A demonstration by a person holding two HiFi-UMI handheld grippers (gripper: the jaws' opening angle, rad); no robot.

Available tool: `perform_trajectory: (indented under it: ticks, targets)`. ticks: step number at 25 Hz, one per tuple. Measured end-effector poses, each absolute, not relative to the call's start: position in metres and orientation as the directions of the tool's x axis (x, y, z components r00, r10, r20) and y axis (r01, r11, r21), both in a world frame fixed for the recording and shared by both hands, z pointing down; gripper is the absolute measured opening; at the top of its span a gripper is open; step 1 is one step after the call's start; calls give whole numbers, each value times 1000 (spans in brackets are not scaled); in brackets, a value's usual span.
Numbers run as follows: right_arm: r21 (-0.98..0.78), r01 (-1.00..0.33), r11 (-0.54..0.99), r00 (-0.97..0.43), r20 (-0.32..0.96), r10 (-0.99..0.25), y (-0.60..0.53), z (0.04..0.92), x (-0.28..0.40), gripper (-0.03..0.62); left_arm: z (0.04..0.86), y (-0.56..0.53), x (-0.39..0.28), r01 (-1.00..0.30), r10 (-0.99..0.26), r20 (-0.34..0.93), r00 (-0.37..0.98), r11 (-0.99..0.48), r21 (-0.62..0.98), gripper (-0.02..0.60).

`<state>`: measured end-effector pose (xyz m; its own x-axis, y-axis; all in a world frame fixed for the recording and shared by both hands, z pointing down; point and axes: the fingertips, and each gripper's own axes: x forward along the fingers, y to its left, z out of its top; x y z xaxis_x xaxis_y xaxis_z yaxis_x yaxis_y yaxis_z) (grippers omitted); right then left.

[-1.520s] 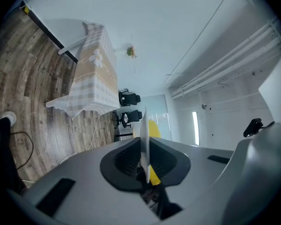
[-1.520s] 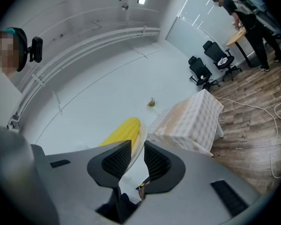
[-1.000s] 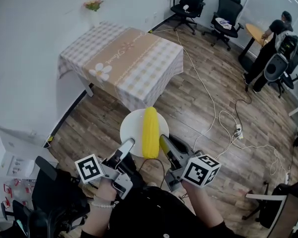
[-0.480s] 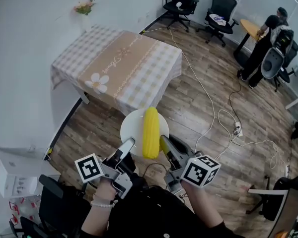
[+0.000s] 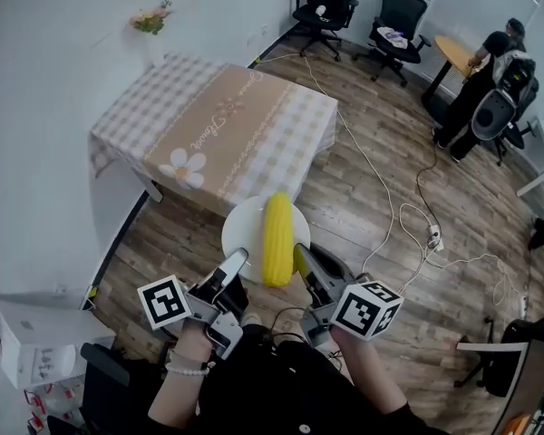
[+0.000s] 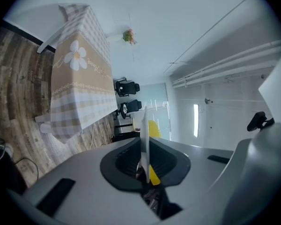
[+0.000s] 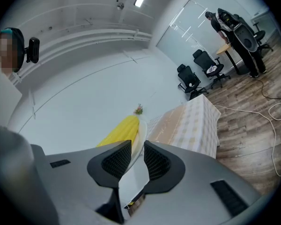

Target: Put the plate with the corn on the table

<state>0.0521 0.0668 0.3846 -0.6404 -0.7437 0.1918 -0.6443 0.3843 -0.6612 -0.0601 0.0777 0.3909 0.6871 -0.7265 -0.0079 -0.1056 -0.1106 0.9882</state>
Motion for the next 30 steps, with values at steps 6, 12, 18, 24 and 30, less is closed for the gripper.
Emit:
perform_trajectory:
  ticks: [6, 12, 18, 24, 30]
  targets:
    - [-655, -660, 369, -614, 187, -767, 50, 384, 32, 113, 392, 57, -81, -113, -705, -14, 709, -134, 985, 41]
    - [-647, -680, 345, -589, 202, -782, 43, 388, 23, 112, 396, 48, -89, -99, -689, -18, 724, -130, 987, 41]
    - [-633, -699, 333, -578, 226, -784, 40, 394, 21, 112, 401, 44, -92, -95, -682, -18, 731, -128, 987, 41]
    - [-634, -702, 325, -584, 250, -772, 34, 403, 16, 112, 411, 38, -97, -97, -687, 4, 727, -97, 991, 40]
    - [-632, -698, 335, -598, 258, -759, 15, 410, 17, 112, 416, 20, -96, -116, -694, 10, 720, -106, 988, 40]
